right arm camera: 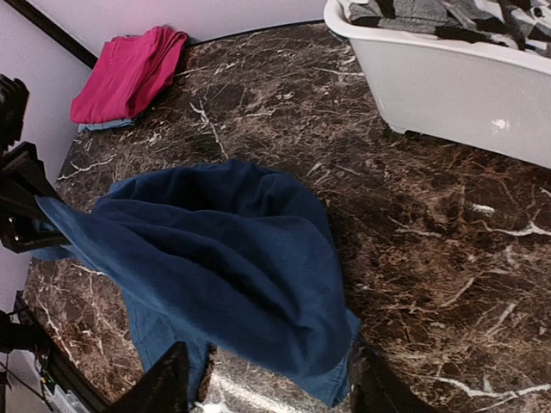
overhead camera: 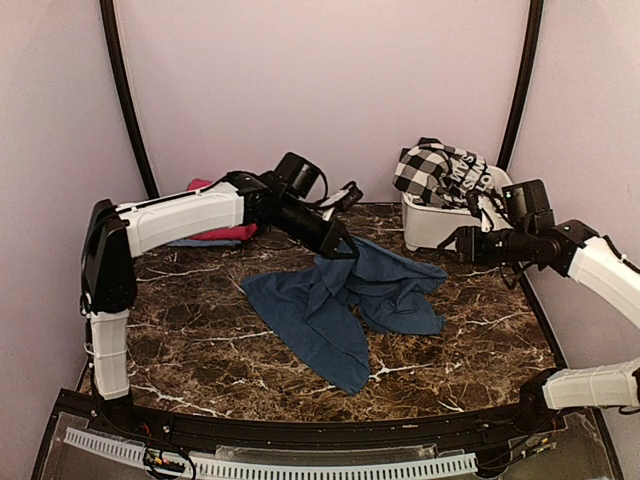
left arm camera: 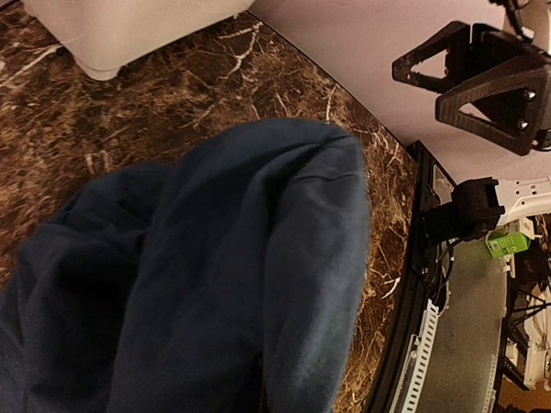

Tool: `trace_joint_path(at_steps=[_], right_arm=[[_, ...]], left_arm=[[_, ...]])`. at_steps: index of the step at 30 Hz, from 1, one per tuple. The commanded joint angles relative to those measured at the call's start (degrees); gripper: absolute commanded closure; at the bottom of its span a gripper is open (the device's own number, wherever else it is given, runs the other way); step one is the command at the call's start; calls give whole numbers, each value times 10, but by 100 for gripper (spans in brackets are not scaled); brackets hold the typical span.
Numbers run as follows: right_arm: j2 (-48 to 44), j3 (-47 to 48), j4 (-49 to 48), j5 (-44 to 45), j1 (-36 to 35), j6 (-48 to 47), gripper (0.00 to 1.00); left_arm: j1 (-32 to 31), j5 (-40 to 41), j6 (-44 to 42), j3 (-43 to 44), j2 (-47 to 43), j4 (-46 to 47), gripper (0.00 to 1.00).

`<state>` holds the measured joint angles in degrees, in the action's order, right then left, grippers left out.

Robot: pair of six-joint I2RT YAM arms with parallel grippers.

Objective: Fold and stack the mixed laundry pile
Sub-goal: Place the crumpled T-shirt at the center of the board.

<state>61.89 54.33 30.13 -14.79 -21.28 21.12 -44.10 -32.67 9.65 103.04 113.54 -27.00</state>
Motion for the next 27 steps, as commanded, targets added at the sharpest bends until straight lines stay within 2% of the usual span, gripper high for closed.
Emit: trace_joint_path(at_steps=[1, 4, 5, 6, 7, 8, 9, 11, 12, 13, 14, 15, 16, 17, 19, 23, 27], right_arm=[[-69, -17, -3, 42, 4, -36, 33], [-85, -24, -14, 33, 4, -52, 27], [-82, -22, -9, 38, 4, -57, 25], [-77, -17, -4, 38, 3, -65, 24], [-71, -15, -3, 24, 3, -74, 24], [-64, -15, -7, 6, 2, -81, 24], [-60, -18, -15, -18, 1, -86, 24], [-49, -24, -35, -57, -7, -94, 24], [-42, -26, -46, -64, -17, -97, 24], [-34, -28, -54, -63, -28, -100, 24], [-23, -27, -60, -61, -39, -105, 25], [-11, -25, -63, -63, -52, -109, 25], [1, -22, -68, -67, -64, -114, 26], [14, -20, -73, -75, -80, -120, 27], [41, -12, -76, -85, -120, -133, 30], [105, 6, -55, -51, -196, -151, 31], [146, -4, -79, -43, -247, -134, 32]], left_arm=[[-54, -37, 1, 114, 77, -47, 93], [-67, -24, -8, 206, 131, -107, 86], [-67, -26, -9, 212, 137, -113, 73], [-66, -27, -17, 217, 135, -124, 67], [-64, -30, -22, 214, 121, -130, 55], [-56, -36, -25, 188, 107, -123, 49], [-52, -50, -24, 167, 75, -96, 32], [-31, -58, -11, 79, 7, -32, 15], [-10, -59, 14, 5, -16, -2, 14], [1, -59, 36, -74, -66, 68, 13], [27, -52, 85, -112, -89, 102, 13], [41, -47, 114, -189, -130, 168, 16], [62, -25, 162, -224, -160, 193, 18], [69, -12, 179, -280, -171, 220, 23], [77, 30, 202, -344, -190, 230, 27], [79, 77, 234, -409, -183, 228, 33], [79, 104, 255, -429, -154, 232, 40]])
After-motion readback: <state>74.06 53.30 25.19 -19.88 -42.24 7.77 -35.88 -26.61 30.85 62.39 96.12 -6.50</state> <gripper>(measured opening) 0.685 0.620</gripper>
